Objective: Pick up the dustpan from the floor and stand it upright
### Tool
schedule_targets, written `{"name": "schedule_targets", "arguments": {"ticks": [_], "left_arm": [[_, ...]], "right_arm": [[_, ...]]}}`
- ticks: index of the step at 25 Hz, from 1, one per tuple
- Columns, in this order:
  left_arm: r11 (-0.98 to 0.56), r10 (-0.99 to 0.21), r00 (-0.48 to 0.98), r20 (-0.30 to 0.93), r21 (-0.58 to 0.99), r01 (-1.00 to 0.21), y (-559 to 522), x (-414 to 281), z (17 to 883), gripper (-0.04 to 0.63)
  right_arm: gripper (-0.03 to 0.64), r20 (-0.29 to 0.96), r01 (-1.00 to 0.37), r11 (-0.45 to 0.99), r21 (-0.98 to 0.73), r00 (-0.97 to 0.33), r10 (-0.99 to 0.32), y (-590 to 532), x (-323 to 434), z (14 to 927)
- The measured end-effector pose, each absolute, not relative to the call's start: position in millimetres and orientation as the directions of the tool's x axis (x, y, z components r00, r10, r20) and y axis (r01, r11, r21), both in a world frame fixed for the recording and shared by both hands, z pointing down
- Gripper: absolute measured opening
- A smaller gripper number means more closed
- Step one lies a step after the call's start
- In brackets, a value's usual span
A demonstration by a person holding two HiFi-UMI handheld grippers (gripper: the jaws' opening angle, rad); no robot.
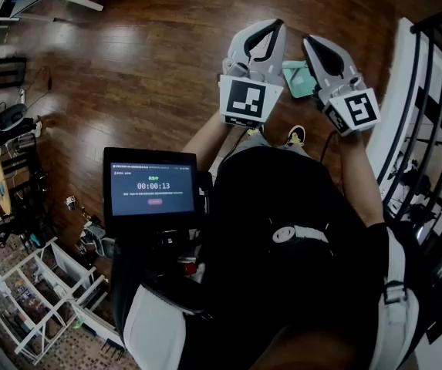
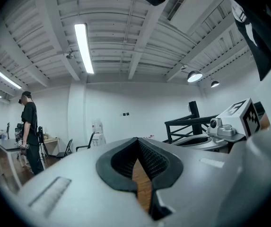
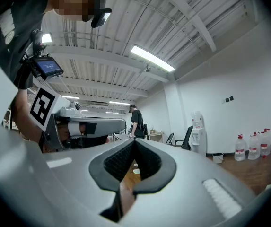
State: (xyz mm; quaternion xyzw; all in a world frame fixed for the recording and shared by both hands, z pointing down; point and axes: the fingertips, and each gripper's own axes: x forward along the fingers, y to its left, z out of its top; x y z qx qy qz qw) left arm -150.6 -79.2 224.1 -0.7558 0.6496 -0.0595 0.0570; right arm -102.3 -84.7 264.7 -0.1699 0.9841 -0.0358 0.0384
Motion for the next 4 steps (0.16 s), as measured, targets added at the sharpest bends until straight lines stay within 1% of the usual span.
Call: {"name": "schedule_targets", "arguments": {"ticks": [4], "left_arm": [[-0.154,-0.988,0.154,0.013,-0.169,-0.974,-80.5,-148.9,219.6,0.018]], "right_arm": [[0.003,-0.067,-0.334,0.939,-0.082,-0.938,-0.339,-86.1,-101.7,260.7]]}}
